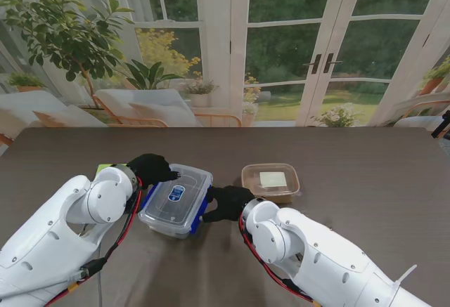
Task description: Pair container bodies with their lids
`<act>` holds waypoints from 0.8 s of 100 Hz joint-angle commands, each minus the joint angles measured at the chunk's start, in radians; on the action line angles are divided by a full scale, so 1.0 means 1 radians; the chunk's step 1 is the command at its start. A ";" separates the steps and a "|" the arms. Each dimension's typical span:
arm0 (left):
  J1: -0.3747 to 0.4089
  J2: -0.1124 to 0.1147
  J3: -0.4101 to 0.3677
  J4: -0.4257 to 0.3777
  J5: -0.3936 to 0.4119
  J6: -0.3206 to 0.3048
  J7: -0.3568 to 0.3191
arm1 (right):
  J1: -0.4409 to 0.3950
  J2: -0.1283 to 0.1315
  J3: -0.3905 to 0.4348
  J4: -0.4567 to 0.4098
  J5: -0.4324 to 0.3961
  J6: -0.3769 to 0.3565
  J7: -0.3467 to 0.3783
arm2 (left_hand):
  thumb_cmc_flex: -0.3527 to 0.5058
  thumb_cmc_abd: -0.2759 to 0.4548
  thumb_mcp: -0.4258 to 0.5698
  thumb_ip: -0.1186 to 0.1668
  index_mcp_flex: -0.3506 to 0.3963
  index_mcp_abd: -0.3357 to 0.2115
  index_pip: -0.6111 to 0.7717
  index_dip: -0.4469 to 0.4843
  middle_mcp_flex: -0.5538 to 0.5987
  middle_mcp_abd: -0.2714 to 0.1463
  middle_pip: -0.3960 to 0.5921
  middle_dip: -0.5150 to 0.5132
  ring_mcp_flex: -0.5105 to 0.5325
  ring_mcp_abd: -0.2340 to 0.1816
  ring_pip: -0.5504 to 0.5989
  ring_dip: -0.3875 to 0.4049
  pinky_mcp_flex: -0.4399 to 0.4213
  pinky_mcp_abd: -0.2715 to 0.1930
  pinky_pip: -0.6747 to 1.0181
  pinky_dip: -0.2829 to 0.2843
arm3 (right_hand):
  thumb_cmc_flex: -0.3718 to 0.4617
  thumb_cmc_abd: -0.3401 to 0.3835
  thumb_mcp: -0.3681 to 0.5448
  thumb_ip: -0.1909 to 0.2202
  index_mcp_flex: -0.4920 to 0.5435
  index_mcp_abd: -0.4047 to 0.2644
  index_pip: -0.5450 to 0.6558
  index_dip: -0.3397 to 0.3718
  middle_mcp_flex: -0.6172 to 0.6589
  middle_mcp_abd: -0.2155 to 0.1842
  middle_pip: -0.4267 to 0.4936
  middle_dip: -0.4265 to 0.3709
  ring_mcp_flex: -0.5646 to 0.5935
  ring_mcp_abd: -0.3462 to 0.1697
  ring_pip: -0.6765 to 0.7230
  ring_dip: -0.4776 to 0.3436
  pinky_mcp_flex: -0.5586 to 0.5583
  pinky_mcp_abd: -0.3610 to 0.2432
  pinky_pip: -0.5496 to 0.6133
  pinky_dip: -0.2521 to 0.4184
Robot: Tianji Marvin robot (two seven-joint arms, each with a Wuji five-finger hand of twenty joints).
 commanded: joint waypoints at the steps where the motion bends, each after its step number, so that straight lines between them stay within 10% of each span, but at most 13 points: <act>1: -0.009 -0.007 0.005 0.010 0.015 -0.020 -0.020 | 0.000 -0.006 0.008 0.010 0.012 0.014 0.006 | -0.032 -0.054 0.085 -0.016 0.021 -0.042 0.002 0.001 0.012 -0.030 0.024 0.012 0.038 -0.031 0.049 -0.007 0.025 -0.041 0.079 -0.026 | -0.005 0.025 0.005 0.024 -0.057 -0.015 0.010 -0.004 -0.024 -0.005 -0.005 -0.012 0.037 0.000 0.006 -0.001 0.442 0.019 0.038 0.016; 30: -0.043 0.018 0.061 0.059 0.188 -0.209 -0.084 | 0.016 -0.044 0.043 0.101 0.155 0.055 -0.035 | -0.056 -0.188 0.224 -0.045 -0.113 -0.087 -0.076 -0.030 -0.180 -0.091 0.015 -0.012 -0.187 -0.159 -0.032 0.021 -0.150 -0.216 0.003 -0.007 | -0.003 0.018 0.039 0.023 -0.117 -0.041 0.025 -0.009 -0.038 0.016 -0.023 -0.044 0.036 0.026 0.016 0.003 0.461 0.042 0.058 0.017; 80: -0.062 0.028 0.110 0.124 0.338 -0.314 -0.048 | 0.058 -0.089 0.069 0.184 0.374 0.080 -0.024 | -0.115 -0.299 0.302 -0.073 -0.251 0.035 -0.119 -0.050 -0.380 -0.090 -0.005 -0.028 -0.470 -0.169 -0.118 0.078 -0.426 -0.331 -0.166 0.165 | -0.003 0.020 0.070 0.022 -0.110 -0.065 0.004 -0.027 0.027 0.041 -0.014 -0.058 0.034 0.052 0.083 0.034 0.522 0.096 0.091 0.005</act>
